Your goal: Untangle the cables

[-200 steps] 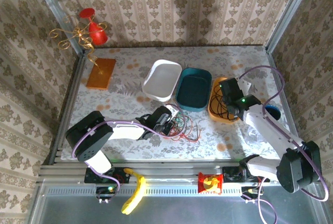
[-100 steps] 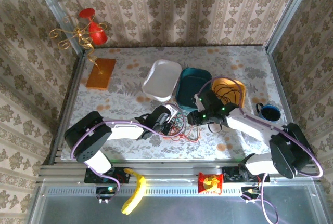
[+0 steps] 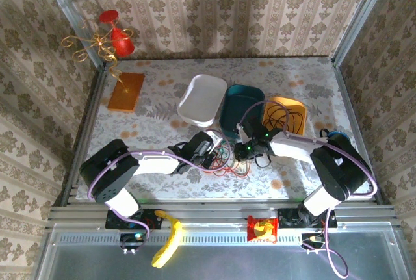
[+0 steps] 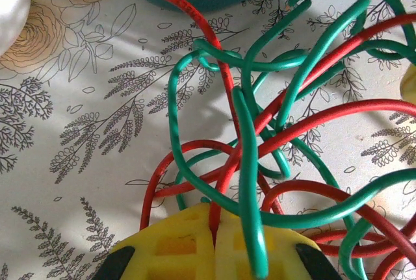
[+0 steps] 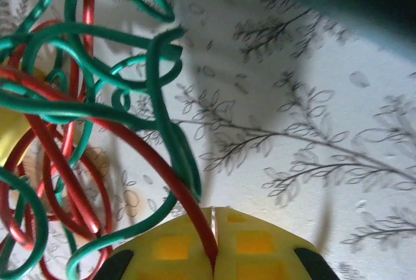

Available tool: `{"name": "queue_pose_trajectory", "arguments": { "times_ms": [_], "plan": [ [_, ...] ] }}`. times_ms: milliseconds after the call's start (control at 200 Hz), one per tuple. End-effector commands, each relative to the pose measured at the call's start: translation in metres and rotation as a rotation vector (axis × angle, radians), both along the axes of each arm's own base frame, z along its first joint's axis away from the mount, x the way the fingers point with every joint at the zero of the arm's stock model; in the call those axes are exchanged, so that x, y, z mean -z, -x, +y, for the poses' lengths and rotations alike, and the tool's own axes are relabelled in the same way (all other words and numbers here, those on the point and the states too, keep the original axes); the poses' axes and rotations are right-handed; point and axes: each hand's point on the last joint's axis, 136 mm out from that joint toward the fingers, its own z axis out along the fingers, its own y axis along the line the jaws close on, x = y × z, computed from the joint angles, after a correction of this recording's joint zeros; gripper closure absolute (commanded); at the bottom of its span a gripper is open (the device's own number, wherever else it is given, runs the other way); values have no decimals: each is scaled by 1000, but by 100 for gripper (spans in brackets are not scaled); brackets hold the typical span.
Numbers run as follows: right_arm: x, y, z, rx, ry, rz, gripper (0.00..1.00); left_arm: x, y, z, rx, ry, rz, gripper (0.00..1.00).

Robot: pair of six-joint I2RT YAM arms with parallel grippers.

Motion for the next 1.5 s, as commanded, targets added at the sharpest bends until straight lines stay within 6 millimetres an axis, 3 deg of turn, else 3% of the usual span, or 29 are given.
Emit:
{"name": "queue_pose_trajectory", "arguments": {
  "times_ms": [0, 210, 455, 620, 755, 855, 970, 1220, 1335, 1495],
  "plan": [
    [-27, -23, -26, 132, 92, -156, 100, 3, 0, 10, -19, -32, 17, 100],
    [-101, -43, -88, 423, 194, -432, 100, 12, -1, 16, -42, -48, 29, 100],
    [-168, -43, -130, 638, 77, -576, 100, 16, -1, 20, -65, -39, 37, 89],
    [-194, -43, -138, 686, -34, -607, 100, 17, -1, 22, -70, -40, 40, 89],
    [-196, -41, -141, 707, -39, -601, 100, 17, 0, 23, -73, -39, 38, 88],
    [-203, -38, -158, 779, -8, -631, 100, 19, 1, 27, -83, -42, 43, 88],
    [-228, -35, -189, 900, 3, -691, 100, 25, 6, 38, -106, -56, 54, 85],
    [-308, -24, -238, 1032, -40, -868, 100, 39, 11, 70, -201, -93, 58, 78],
    [-342, -22, -241, 1013, -95, -937, 100, 40, 10, 73, -224, -80, 55, 77],
    [-380, -34, -205, 791, -228, -983, 100, 42, 8, 72, -229, -78, 54, 77]
  ]
}}
